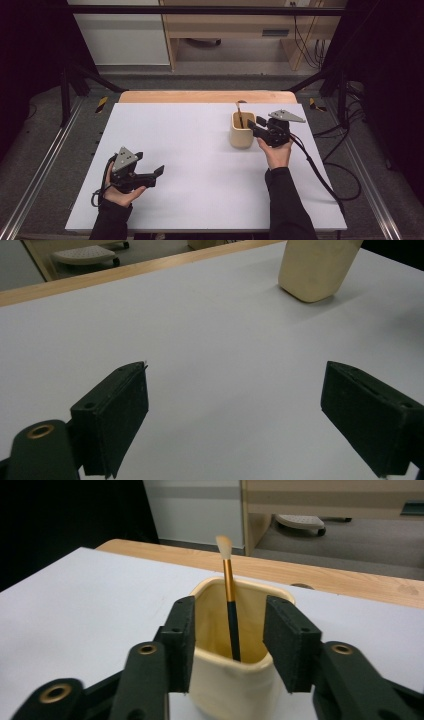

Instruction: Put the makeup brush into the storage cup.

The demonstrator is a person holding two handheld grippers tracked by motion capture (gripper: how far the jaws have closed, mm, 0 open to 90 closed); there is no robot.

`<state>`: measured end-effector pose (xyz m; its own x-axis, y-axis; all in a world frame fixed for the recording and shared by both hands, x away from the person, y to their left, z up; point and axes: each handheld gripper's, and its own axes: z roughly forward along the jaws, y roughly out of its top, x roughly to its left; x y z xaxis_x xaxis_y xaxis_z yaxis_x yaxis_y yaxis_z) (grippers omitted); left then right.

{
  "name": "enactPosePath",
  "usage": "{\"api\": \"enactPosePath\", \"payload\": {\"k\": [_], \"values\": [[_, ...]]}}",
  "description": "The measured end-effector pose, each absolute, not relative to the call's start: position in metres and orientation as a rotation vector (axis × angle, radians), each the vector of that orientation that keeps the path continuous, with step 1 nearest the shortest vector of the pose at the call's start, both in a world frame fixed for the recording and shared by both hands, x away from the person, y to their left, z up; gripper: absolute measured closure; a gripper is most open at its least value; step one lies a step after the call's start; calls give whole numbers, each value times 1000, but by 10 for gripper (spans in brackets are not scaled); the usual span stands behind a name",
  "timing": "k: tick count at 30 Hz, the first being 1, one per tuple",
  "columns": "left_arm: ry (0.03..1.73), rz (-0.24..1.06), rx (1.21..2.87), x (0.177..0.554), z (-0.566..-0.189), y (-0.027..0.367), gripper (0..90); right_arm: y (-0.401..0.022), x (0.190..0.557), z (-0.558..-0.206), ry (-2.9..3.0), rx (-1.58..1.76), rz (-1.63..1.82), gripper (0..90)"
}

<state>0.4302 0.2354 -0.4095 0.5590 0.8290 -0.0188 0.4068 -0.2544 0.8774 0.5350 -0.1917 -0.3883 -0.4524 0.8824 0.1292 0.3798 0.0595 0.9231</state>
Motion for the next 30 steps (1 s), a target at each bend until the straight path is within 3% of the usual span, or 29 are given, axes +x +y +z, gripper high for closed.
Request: {"api": "enactPosePath", "payload": {"k": [30], "values": [[1010, 576, 1864, 430, -410, 236, 111, -196, 460, -396, 2016, 1042, 1465, 202]]}}
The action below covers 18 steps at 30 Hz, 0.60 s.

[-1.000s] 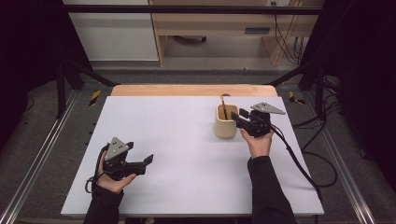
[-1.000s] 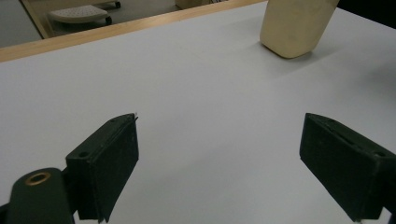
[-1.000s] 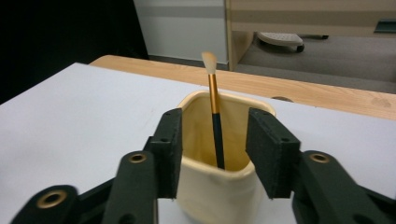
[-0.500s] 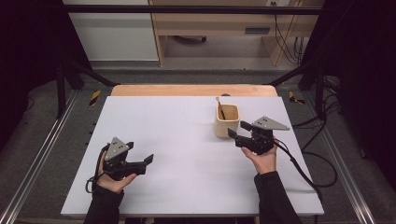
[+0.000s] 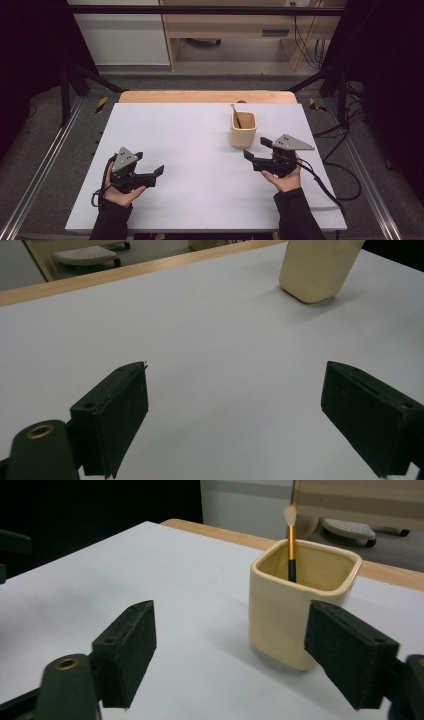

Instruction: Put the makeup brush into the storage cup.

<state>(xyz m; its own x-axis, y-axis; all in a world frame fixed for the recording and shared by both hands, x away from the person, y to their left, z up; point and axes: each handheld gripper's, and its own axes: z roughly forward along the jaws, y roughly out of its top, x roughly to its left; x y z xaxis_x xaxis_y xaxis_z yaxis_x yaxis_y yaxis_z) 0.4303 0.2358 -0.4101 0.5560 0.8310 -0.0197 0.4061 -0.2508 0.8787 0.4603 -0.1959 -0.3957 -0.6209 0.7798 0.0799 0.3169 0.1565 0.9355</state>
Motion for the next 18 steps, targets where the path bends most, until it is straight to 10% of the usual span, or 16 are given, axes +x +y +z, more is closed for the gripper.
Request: {"api": "enactPosePath", "payload": {"k": [18], "values": [[1012, 567, 1852, 431, -410, 239, 106, -210, 444, -407, 2030, 1068, 1447, 50]]}}
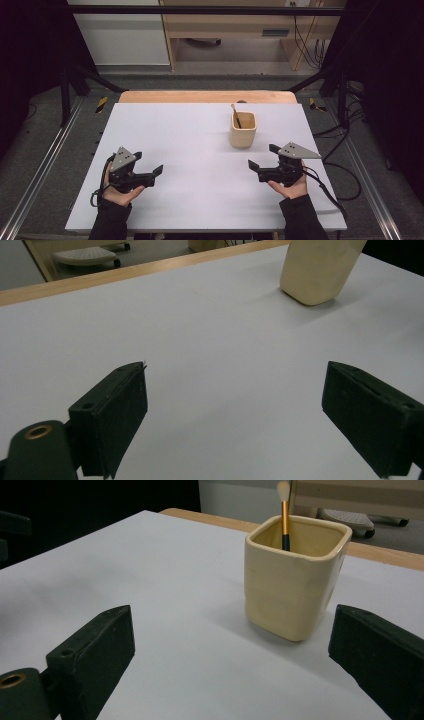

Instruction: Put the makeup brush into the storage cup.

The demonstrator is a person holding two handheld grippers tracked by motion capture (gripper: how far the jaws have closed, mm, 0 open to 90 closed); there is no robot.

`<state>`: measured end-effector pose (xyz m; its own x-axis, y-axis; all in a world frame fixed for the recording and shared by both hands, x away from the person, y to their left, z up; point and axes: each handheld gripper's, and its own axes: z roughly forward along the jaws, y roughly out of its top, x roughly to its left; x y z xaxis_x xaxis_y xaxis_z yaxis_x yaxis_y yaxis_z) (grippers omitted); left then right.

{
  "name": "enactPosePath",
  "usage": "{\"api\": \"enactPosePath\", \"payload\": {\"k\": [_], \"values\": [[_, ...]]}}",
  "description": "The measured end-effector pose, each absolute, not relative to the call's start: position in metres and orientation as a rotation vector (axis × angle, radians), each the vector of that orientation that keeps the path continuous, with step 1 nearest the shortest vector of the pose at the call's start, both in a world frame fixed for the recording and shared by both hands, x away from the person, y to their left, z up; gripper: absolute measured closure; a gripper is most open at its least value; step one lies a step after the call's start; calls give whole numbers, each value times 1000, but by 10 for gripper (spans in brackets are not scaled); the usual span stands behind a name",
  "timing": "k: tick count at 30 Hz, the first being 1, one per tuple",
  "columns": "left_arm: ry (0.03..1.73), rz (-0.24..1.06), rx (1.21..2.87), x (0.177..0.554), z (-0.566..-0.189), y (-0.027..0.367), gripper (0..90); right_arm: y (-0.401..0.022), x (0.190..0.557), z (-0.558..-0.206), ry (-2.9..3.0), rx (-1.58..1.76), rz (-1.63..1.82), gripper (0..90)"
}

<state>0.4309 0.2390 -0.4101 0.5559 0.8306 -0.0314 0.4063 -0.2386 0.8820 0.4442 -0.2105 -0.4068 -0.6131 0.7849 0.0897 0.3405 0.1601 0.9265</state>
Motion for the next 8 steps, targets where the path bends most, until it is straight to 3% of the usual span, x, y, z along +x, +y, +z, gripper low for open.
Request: {"api": "enactPosePath", "payload": {"k": [8], "values": [[1016, 571, 1851, 431, -410, 240, 104, -214, 440, -412, 2045, 1073, 1429, 46]]}}
